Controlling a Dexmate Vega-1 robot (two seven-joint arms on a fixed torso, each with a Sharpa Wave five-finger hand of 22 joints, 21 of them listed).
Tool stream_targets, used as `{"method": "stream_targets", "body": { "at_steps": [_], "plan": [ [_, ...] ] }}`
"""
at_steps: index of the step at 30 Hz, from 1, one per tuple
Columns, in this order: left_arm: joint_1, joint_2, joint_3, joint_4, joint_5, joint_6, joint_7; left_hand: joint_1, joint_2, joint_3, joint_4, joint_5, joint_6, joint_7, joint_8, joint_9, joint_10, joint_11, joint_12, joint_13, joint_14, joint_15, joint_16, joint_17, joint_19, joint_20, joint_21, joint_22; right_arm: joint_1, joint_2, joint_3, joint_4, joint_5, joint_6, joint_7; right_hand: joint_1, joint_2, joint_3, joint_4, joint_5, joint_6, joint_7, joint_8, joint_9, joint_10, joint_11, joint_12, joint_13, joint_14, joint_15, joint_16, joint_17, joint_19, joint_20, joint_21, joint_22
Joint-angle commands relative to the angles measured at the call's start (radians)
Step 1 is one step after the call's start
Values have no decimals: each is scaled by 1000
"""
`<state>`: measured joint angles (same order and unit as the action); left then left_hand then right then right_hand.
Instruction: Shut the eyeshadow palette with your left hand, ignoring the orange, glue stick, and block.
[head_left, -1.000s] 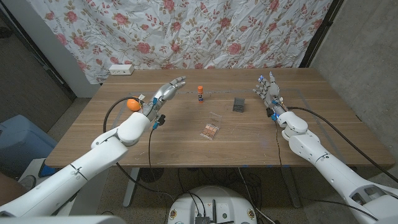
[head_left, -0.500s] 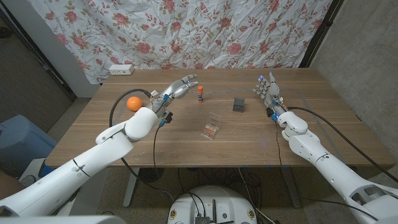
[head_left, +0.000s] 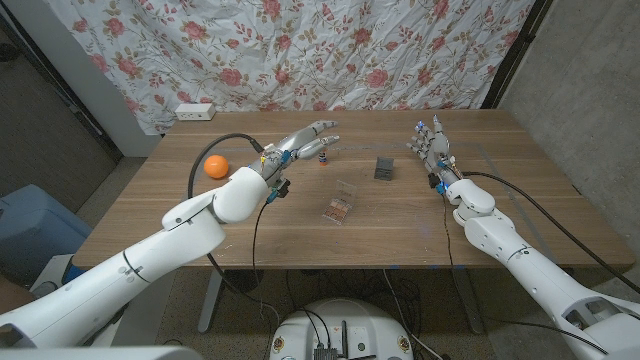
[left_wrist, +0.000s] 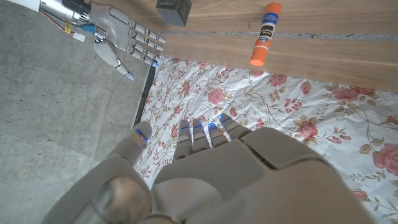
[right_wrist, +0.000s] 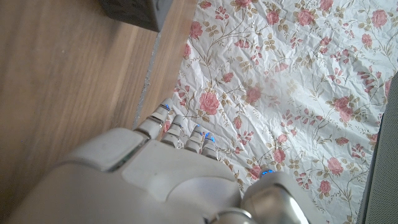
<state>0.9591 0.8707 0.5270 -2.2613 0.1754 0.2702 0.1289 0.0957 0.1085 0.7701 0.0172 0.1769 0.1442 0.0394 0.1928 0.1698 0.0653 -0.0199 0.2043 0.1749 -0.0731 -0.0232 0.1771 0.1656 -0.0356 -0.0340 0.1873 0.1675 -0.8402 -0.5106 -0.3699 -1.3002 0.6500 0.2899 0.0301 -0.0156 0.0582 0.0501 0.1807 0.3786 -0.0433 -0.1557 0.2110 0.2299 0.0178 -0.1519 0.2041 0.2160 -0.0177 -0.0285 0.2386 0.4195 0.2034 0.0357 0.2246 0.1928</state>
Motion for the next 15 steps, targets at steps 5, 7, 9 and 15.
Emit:
{"method": "stream_targets", "body": {
  "at_steps": [5, 7, 9, 15],
  "plan": [
    [-94, 4, 97, -76, 219, 189, -169, 19, 76, -1, -12, -2, 32, 1, 9, 5, 28, -3, 9, 2, 3, 9, 2, 2, -16, -20, -1, 4, 0, 0, 0, -1, 0, 0, 0, 0, 99, -1, 5, 3, 0, -10, 5, 5, 2, -5, 5, 2, -4, -119, 3, 4, 4, 0, 6, 3],
    [-109, -2, 111, -74, 236, 203, -191, 19, 75, -2, -12, -2, 34, -1, 8, 5, 31, -5, 10, 3, 3, 10, 2, 2, -20, -20, -2, 4, 0, 0, 0, -1, 0, 0, 0, 0, 99, -1, 5, 3, 0, -9, 5, 5, 2, -5, 5, 2, -3, -120, 3, 4, 4, 0, 6, 3],
    [-131, -8, 130, -74, 258, 226, -227, 19, 75, -3, -13, -2, 38, 0, 9, 5, 34, -4, 10, 3, 3, 9, 2, 2, -21, -21, -2, 4, 0, 0, 0, -1, 0, 0, 0, 0, 99, -1, 5, 3, 0, -10, 5, 5, 2, -4, 5, 2, -3, -120, 3, 4, 4, 0, 6, 3],
    [-179, -22, 165, -51, 290, 209, -292, 17, 69, -9, -15, -3, 44, -1, 8, 6, 39, -5, 10, 3, -2, 9, 0, 3, -35, -21, -5, 4, 0, 0, 0, -1, 0, 0, 0, 0, 99, -1, 5, 3, 0, -8, 5, 5, 2, -4, 5, 2, -3, -120, 3, 4, 4, 0, 6, 3]
  ]
}}
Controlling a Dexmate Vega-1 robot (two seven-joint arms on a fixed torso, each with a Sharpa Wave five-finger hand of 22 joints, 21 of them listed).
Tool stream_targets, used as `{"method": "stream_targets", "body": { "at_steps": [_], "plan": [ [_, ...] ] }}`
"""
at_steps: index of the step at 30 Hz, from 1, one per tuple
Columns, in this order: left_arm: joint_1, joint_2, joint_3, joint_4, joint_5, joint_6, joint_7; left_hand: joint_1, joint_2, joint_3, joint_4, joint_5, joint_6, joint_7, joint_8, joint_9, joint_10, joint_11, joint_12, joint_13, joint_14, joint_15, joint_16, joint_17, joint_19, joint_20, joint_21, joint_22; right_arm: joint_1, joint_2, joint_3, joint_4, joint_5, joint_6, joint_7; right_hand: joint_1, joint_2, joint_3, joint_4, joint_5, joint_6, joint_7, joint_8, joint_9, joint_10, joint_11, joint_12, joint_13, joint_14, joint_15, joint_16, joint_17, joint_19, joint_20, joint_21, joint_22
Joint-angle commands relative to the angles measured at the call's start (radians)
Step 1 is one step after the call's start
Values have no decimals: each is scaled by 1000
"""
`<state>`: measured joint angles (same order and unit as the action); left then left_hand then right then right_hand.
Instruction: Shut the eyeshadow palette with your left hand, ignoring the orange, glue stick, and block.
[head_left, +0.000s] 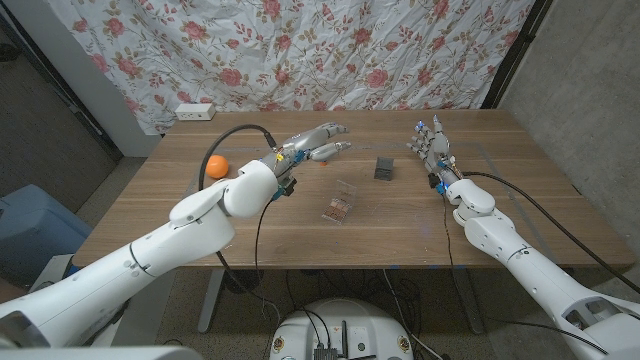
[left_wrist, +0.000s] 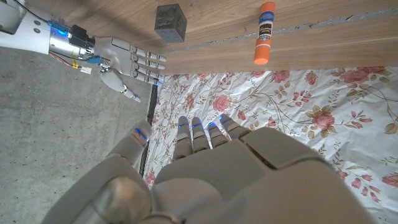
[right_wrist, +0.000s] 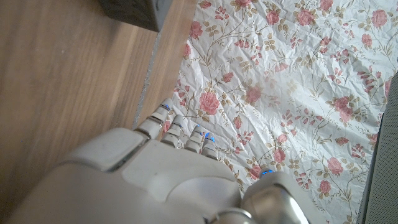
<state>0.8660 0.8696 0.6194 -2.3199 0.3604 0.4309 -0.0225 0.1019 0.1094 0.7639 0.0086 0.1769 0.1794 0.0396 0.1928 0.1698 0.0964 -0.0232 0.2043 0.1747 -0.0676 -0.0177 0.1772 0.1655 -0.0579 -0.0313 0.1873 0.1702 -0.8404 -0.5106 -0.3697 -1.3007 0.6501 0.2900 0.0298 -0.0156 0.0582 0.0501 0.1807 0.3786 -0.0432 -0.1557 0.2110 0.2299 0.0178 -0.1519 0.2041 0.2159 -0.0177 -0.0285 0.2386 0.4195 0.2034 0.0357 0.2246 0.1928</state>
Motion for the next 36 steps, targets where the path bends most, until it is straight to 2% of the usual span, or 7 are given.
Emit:
{"method": "stream_targets", "body": {
  "at_steps": [1, 9, 16, 29, 36],
  "plan": [
    [-93, -27, 79, 10, 111, 57, -153, 10, 67, -4, -6, -3, 10, -1, 8, 6, 9, -1, 10, 3, -7, 3, 0, 3, -14, -24, -5, 2, 0, 0, 0, 0, 0, 0, 0, 0, 99, -1, 5, 3, 0, -8, 5, 5, 2, -4, 5, 2, -3, -120, 3, 4, 4, 0, 6, 3],
    [-145, -59, 125, 36, 166, 76, -226, -2, 58, -24, -5, -4, 46, -8, 13, 7, 35, 5, 14, 5, -8, 4, 2, 4, -24, -25, -4, 3, 0, 0, 0, 0, 0, 0, 0, 0, 99, -1, 5, 3, 0, -8, 5, 5, 3, -4, 6, 2, -3, -120, 3, 4, 4, 0, 6, 3],
    [-177, -86, 157, 60, 208, 105, -279, -11, 62, -34, 1, -3, 61, -3, 13, 7, 63, 0, 22, 6, -7, 7, 4, 5, -30, -23, -2, 3, 0, 0, 0, 0, 0, 0, 0, 0, 99, -1, 5, 3, 1, -8, 5, 5, 2, -5, 5, 2, -3, -119, 3, 4, 4, -1, 6, 3],
    [-225, -127, 198, 106, 249, 134, -356, -18, 77, -36, 14, 0, 86, 5, 13, 9, 109, 15, 32, 8, 4, 25, 7, 5, -38, -12, -1, 4, 0, 0, 0, 0, 0, 0, 0, 0, 99, -1, 5, 3, 0, -9, 5, 5, 2, -3, 5, 2, -3, -119, 3, 4, 4, 0, 6, 3],
    [-251, -142, 221, 131, 266, 148, -396, -29, 73, -39, 25, 0, 107, -3, 15, 10, 128, 25, 35, 10, 8, 35, 8, 6, -46, -9, -1, 4, 0, 0, 0, 0, 0, 0, 0, 0, 99, -1, 5, 3, -1, -8, 5, 5, 2, -3, 5, 2, -3, -118, 3, 4, 4, 0, 6, 3]
  ]
}}
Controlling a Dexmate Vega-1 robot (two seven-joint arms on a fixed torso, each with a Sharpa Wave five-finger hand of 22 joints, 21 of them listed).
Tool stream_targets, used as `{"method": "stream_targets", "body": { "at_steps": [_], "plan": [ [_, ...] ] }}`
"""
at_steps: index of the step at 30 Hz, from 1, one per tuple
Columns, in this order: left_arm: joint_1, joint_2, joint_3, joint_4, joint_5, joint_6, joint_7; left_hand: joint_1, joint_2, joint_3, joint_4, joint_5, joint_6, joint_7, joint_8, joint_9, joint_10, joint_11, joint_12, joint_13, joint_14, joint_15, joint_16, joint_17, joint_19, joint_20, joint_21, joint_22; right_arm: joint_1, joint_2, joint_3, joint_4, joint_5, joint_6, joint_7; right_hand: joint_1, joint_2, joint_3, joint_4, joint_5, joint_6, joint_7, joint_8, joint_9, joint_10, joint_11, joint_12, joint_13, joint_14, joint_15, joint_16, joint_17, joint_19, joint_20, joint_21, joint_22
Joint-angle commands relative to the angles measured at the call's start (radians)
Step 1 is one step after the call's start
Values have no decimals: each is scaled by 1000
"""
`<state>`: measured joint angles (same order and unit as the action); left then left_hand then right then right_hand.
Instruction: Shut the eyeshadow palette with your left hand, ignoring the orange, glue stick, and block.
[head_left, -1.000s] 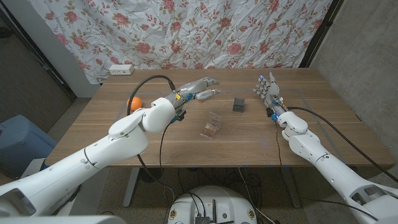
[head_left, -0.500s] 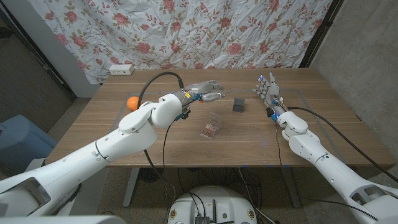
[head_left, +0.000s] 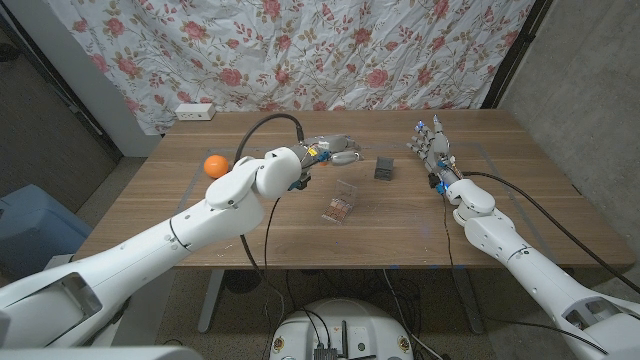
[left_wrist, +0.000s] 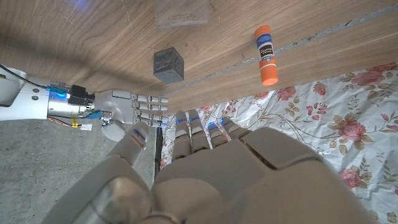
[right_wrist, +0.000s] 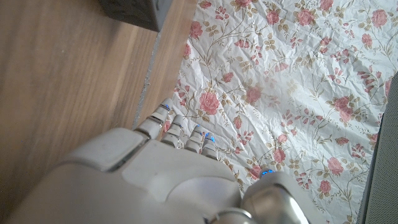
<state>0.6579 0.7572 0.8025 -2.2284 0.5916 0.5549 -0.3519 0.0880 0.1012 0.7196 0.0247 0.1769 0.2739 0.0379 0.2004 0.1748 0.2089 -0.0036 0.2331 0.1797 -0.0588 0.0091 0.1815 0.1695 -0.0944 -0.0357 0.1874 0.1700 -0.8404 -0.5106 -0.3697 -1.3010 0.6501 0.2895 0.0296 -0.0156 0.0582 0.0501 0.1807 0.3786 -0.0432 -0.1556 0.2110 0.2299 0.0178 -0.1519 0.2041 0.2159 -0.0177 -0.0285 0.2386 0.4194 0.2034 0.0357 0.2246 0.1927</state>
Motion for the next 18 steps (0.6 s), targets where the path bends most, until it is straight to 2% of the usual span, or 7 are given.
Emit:
{"method": "stream_targets", "body": {
  "at_steps": [1, 14, 18],
  "plan": [
    [-47, -32, 42, 41, 41, 28, -71, -16, 81, 5, 11, 0, 12, -2, 7, 5, 18, 6, 6, 5, 0, 9, 4, 2, -10, -5, -1, 4, 0, 0, 0, 0, 0, 0, 0, 0, 99, -1, 5, 3, 0, -8, 5, 5, 3, -4, 6, 2, -3, -119, 3, 4, 4, 0, 6, 3],
    [-95, -53, 88, 72, 93, 55, -156, -46, 71, 7, 43, 2, 64, -13, 14, 6, 73, 7, 18, 8, 13, 27, 6, 3, -18, 6, 1, 4, 0, 0, 0, -1, 0, 0, 0, 0, 99, -1, 5, 3, 0, -9, 5, 5, 2, -4, 5, 2, -4, -119, 3, 4, 4, 0, 6, 3],
    [-106, -60, 101, 76, 108, 69, -184, -58, 66, 7, 56, 2, 90, -20, 17, 7, 108, 23, 26, 10, 24, 32, 8, 3, -17, 10, 4, 4, 0, 0, 0, -1, 0, 0, 0, 0, 99, -1, 5, 3, -1, -7, 5, 5, 2, -3, 5, 2, -3, -119, 3, 4, 4, 0, 6, 3]
  ]
}}
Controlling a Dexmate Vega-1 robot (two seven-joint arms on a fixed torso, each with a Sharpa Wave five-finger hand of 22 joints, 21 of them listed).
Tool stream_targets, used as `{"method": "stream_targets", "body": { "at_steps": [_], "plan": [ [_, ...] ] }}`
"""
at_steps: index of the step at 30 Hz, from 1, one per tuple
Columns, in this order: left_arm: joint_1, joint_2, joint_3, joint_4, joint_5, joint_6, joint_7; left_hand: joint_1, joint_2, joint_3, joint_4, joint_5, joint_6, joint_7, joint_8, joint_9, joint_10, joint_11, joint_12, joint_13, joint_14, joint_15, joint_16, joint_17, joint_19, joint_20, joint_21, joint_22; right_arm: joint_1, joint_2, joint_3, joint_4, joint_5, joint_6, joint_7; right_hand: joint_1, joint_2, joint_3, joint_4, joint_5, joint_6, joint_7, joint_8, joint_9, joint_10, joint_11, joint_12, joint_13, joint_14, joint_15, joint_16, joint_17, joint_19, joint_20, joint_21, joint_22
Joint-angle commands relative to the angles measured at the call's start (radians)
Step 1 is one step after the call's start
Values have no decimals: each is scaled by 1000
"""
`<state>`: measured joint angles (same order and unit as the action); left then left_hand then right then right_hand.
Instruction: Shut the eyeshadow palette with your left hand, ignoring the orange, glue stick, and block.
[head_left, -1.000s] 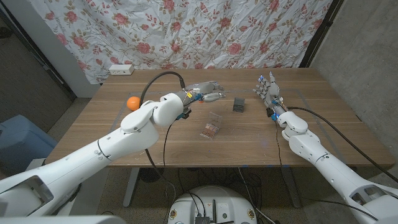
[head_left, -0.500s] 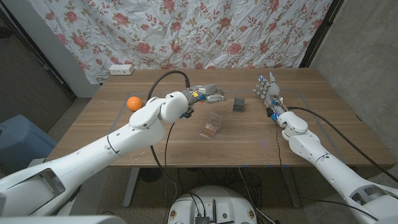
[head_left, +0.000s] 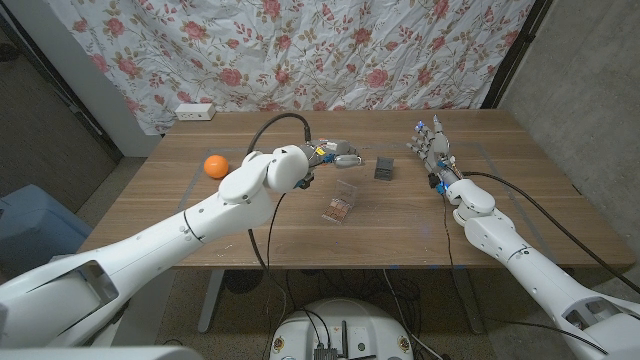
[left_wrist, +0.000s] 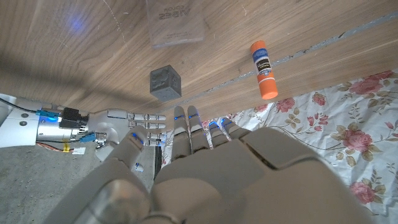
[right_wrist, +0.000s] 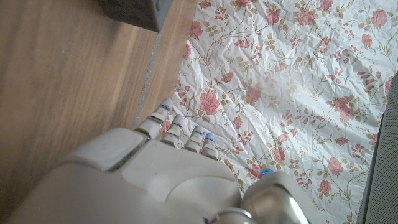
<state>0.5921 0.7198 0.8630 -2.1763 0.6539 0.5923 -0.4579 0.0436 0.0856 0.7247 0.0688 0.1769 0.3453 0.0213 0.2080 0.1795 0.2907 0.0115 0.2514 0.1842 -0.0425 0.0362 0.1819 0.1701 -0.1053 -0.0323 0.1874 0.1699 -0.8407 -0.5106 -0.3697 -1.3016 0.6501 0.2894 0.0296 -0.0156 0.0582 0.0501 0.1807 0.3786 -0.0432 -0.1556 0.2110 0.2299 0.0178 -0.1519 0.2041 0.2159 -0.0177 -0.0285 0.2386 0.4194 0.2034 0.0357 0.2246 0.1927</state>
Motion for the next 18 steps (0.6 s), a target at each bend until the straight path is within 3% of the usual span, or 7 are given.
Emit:
{"method": "stream_targets", "body": {
  "at_steps": [1, 18],
  "plan": [
    [-41, -24, 42, 25, 51, 34, -79, -15, 81, 2, 13, 2, 23, -6, 10, 2, 28, 7, 8, 6, 10, 4, 9, 2, -5, 8, 4, 4, 0, 0, 0, 0, 0, 0, 0, 0, 99, -1, 5, 3, -1, -8, 5, 5, 1, -3, 5, 2, -4, -119, 3, 4, 4, 0, 6, 3],
    [-95, -71, 98, 75, 103, 57, -173, -37, 72, 0, 49, 4, 89, -20, 13, 3, 116, 17, 22, 9, 50, 21, 15, 2, 6, 20, 8, 3, 0, 0, 0, 0, 0, 0, 0, 0, 99, -1, 5, 3, 1, -9, 6, 5, 2, -3, 5, 2, -3, -120, 3, 4, 4, 0, 6, 3]
  ]
}}
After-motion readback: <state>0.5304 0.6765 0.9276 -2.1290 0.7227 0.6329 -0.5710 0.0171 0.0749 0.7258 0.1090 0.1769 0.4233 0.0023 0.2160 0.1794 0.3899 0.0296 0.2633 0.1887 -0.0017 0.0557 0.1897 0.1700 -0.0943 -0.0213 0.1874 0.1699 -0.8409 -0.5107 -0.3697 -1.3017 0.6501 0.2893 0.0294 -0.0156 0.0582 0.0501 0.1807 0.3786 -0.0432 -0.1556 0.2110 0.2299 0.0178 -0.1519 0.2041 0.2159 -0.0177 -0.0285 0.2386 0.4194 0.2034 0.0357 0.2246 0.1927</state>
